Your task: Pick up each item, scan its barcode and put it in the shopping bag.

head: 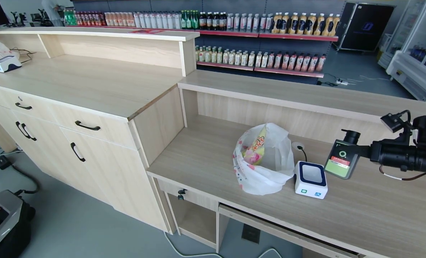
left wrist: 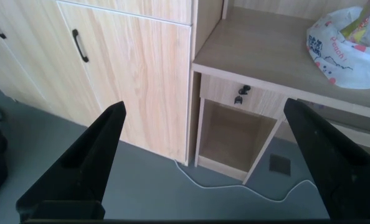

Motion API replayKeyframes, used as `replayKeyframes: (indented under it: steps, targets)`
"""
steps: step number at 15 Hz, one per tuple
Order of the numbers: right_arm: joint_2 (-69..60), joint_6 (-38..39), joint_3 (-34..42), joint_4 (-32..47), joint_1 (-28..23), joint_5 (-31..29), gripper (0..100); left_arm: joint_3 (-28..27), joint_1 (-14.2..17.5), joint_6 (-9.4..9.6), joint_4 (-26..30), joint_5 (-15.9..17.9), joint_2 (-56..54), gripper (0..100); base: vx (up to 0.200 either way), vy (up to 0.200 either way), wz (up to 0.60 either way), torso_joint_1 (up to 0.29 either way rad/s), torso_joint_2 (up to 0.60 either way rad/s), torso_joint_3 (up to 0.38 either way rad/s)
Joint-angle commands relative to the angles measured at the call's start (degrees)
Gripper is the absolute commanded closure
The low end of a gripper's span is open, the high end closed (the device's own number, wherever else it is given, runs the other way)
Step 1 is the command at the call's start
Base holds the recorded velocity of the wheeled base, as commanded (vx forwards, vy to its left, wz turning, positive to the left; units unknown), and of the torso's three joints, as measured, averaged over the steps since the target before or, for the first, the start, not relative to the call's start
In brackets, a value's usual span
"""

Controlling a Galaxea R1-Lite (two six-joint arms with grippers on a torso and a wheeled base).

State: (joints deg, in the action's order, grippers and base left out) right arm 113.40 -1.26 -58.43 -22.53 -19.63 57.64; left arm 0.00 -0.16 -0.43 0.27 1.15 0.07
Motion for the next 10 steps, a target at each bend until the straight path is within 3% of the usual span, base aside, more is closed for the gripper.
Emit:
replayKeyframes:
  steps: [1,6,10]
  targets:
    - [3.06,-1.82,-0.55,-0.24,-0.85,0.9,100,0.0,-0.02,-0.01,0.0,0.0,0.01,0,0.0,0.0,0.0,0.0,0.0,0.0]
    - [6.22,-2.88,-5.82,-0.15,-1.38,2.66,100,0.0,-0.02,-0.01,0.0,0.0,0.01,0,0.0,0.0,0.0,0.0,0.0,0.0]
    - [8.07,-7.18,-5.82,-0.06,-0.94,2.74,100,0.0,-0.02,-0.01,0.0,0.0,0.01,0,0.0,0.0,0.0,0.0,0.0,0.0]
